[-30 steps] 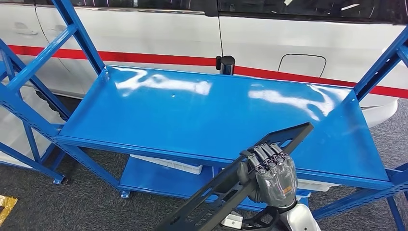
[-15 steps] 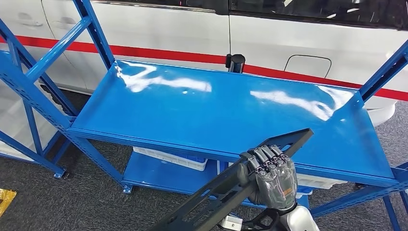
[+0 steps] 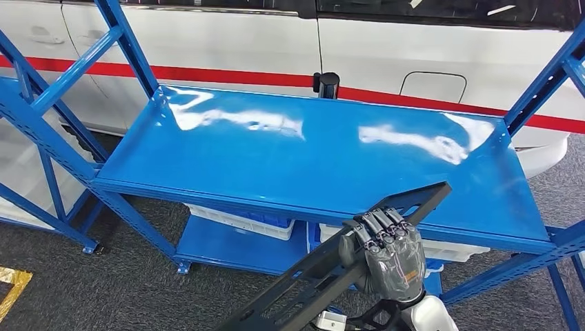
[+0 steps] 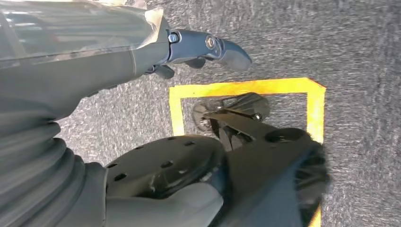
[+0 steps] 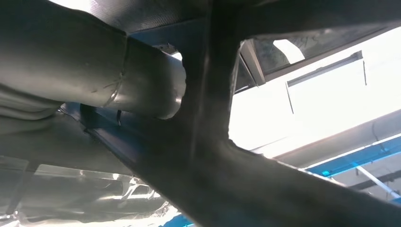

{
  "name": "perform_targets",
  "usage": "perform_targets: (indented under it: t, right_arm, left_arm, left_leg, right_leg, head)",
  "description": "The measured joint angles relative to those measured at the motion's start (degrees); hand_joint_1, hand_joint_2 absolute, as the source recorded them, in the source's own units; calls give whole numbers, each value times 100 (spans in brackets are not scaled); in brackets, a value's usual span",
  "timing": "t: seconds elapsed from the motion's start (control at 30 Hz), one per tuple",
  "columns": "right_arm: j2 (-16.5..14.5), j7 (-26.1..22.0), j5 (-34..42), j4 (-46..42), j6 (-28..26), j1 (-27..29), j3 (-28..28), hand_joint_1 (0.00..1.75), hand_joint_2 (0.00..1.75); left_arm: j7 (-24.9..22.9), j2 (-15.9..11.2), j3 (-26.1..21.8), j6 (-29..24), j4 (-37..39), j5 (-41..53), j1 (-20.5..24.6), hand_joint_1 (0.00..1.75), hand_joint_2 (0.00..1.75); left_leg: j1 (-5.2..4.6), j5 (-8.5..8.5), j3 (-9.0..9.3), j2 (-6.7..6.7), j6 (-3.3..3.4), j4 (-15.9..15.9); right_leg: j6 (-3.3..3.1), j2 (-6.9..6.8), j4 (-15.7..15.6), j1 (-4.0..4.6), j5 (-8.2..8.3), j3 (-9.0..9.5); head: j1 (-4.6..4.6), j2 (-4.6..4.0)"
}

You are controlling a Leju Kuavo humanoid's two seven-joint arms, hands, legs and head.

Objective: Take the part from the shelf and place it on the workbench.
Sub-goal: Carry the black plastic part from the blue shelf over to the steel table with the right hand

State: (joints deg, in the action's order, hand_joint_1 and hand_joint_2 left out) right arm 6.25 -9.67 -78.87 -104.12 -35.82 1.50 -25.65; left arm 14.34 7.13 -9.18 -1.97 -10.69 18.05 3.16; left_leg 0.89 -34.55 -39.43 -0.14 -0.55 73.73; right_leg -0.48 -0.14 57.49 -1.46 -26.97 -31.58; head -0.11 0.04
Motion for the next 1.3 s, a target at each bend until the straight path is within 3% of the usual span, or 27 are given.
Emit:
perform_targets:
  t: [0.03,0.1,0.17,0.23,0.3,0.33,0.4,0.47,0.5,0.53,0.6,0.67,0.7,0.77,0.83,0.93,0.97,1.0,1.03,1.07,1.17,1.2,1.3]
  right_arm:
    - [-1,3,0,-7,-1,22,1,175,0]
    - [-5,15,1,-41,-4,63,9,175,0]
    - [-15,25,1,-92,-10,89,21,175,0]
    - [-31,25,1,-128,-15,111,30,175,0]
    - [-46,10,12,-141,-17,132,45,175,0]
    - [-52,-1,22,-143,-17,138,57,175,0]
    - [-57,-20,39,-144,-19,145,86,175,0]
    - [-64,-38,53,-144,-20,159,108,175,0]
    - [-67,-45,59,-144,-20,166,116,175,0]
    - [-72,-51,66,-143,-20,170,123,175,0]
    - [-83,-55,75,-144,-20,170,137,175,0]
    - [-96,-56,82,-144,-20,167,147,175,0]
    - [-100,-56,85,-144,-21,168,151,175,0]
    - [-108,-56,88,-145,-22,169,155,175,0]
    - [-116,-56,89,-145,-22,166,156,175,0]
    - [-138,-56,94,-144,-22,170,157,175,0]
    - [-142,-56,95,-144,-22,174,157,175,0]
    - [-142,-56,95,-143,-22,179,157,175,0]
    - [-142,-56,95,-143,-22,184,157,175,0]
    - [-142,-56,95,-143,-22,188,157,175,0]
    - [-149,-56,99,-143,-23,190,159,175,0]
    - [-157,-56,100,-143,-23,190,160,175,0]
    - [-189,-56,82,-143,-24,204,173,175,0]
  left_arm:
    - [-1,-2,0,-13,0,7,-3,0,175]
    - [-3,-4,0,-44,0,27,5,0,175]
    - [-4,-3,0,-77,0,43,22,0,175]
    - [-1,-1,-1,-110,0,50,30,0,175]
    - [15,5,-7,-147,0,51,29,0,175]
    - [28,6,-13,-161,0,51,30,0,175]
    - [49,5,-34,-175,0,49,34,0,175]
    - [60,3,-62,-180,0,48,31,0,175]
    - [64,4,-75,-180,0,46,27,0,175]
    - [68,6,-87,-181,0,44,23,0,175]
    - [74,10,-102,-184,0,40,18,0,175]
    - [81,13,-114,-186,0,39,20,0,175]
    - [85,13,-120,-186,0,37,21,0,175]
    - [90,13,-133,-187,0,34,21,0,175]
    - [92,10,-140,-189,0,33,18,0,175]
    - [94,8,-145,-188,0,33,13,0,175]
    - [94,8,-147,-188,0,33,9,0,175]
    - [94,8,-152,-188,0,33,5,0,175]
    - [94,7,-157,-189,0,33,0,0,175]
    - [94,4,-162,-190,0,33,-3,0,175]
    - [115,-1,-170,-204,0,25,9,0,175]
    - [140,-1,-173,-209,0,21,13,0,175]
    - [224,11,-175,-216,0,30,6,0,175]
  left_leg:
    - [9,109,114,0,1,-147]
    - [27,434,569,-2,17,-902]
    - [19,590,878,-8,49,-1484]
    - [-14,612,897,-10,101,-1592]
    - [-24,684,867,2,205,-1629]
    - [-25,726,848,12,263,-1651]
    - [-26,792,786,31,341,-1673]
    - [-36,841,709,39,363,-1670]
    - [-39,866,674,41,361,-1667]
    - [-41,888,646,41,352,-1665]
    - [-41,924,614,34,321,-1656]
    - [-67,946,594,30,272,-1628]
    - [-77,959,584,30,244,-1619]
    - [-72,993,567,29,175,-1621]
    - [-47,882,500,16,108,-1507]
    - [-16,261,138,6,25,-590]
    - [-11,96,8,6,4,-230]
    - [-10,38,-46,6,-6,-28]
    - [-9,86,6,6,-7,-40]
    - [-9,227,172,7,3,-280]
    - [-23,634,821,0,65,-1404]
    - [-34,667,902,-3,89,-1579]
    - [-59,724,863,5,198,-1655]
  right_leg:
    - [6,1,3,-1,13,-15]
    - [30,3,16,1,32,-28]
    - [69,3,35,39,53,-54]
    - [134,3,27,70,93,-88]
    - [201,5,51,72,88,-138]
    - [210,6,163,68,8,-201]
    - [174,9,749,51,-342,-460]
    - [165,9,1479,50,-684,-735]
    - [193,9,1636,51,-744,-761]
    - [235,9,1561,52,-714,-668]
    - [315,7,825,49,-484,-178]
    - [300,12,111,63,-303,214]
    - [264,16,-45,76,-267,279]
    - [170,23,-72,83,-224,252]
    - [74,17,-83,44,-162,247]
    - [-36,-2,-85,22,-76,183]
    - [-42,-4,-82,29,-58,152]
    - [-39,-5,-79,35,-42,128]
    - [-30,-5,-76,37,-29,112]
    - [-20,-4,-74,38,-22,105]
    - [17,-1,-48,74,-4,84]
    - [41,-2,-40,89,10,65]
    - [139,-4,-23,100,48,-12]
  head:
    - [0,0]
    - [-1,0]
    - [4,0]
    - [10,0]
    - [11,0]
    - [15,0]
    - [35,0]
    - [51,0]
    - [51,0]
    - [52,0]
    - [53,0]
    - [49,0]
    - [47,0]
    - [44,0]
    - [38,0]
    - [3,0]
    - [2,0]
    - [1,0]
    - [1,0]
    - [0,0]
    - [4,0]
    - [7,0]
    - [8,0]
